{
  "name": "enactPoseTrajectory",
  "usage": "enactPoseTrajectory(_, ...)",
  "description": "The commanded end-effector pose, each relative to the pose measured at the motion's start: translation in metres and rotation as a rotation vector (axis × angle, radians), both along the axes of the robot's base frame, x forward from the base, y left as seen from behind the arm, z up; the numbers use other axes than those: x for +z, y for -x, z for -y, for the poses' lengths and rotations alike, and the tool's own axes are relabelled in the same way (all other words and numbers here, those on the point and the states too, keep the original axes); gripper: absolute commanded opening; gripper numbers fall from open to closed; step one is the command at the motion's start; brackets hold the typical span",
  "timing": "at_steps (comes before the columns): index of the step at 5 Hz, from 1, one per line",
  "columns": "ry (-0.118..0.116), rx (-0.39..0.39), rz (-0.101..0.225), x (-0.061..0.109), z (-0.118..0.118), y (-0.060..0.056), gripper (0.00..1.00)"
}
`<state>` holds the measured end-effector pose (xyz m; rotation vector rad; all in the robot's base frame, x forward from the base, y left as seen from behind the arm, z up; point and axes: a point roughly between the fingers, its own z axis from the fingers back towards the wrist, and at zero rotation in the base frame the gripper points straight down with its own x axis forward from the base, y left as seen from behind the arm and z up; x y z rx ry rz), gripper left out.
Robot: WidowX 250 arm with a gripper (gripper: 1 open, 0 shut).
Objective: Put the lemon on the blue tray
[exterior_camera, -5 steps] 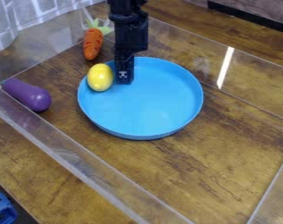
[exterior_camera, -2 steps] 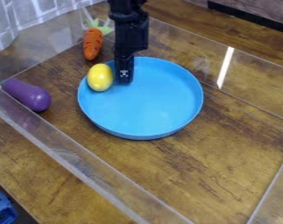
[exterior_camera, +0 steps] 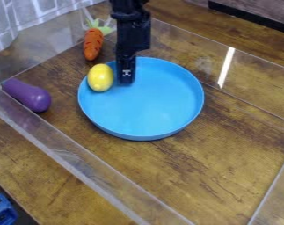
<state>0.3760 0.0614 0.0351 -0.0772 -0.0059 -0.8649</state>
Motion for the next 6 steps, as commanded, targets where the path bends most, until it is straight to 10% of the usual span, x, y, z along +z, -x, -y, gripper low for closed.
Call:
enactPoseTrajectory(1, -0.002, -0.001, 0.050, 0.0182, 0.0025, -0.0105, 1.00)
enactPoseTrajectory(2, 0.006, 0.005, 0.040, 0.0195, 0.0015, -0.0080, 0.00)
enactPoseTrajectory(5, 0.026, 0.017, 0.024, 0.0238, -0.0015, -0.0046, 0.00)
enactPoseTrajectory(6, 0.031, 0.019, 0.020, 0.0247, -0.0025, -0.0039, 1.00)
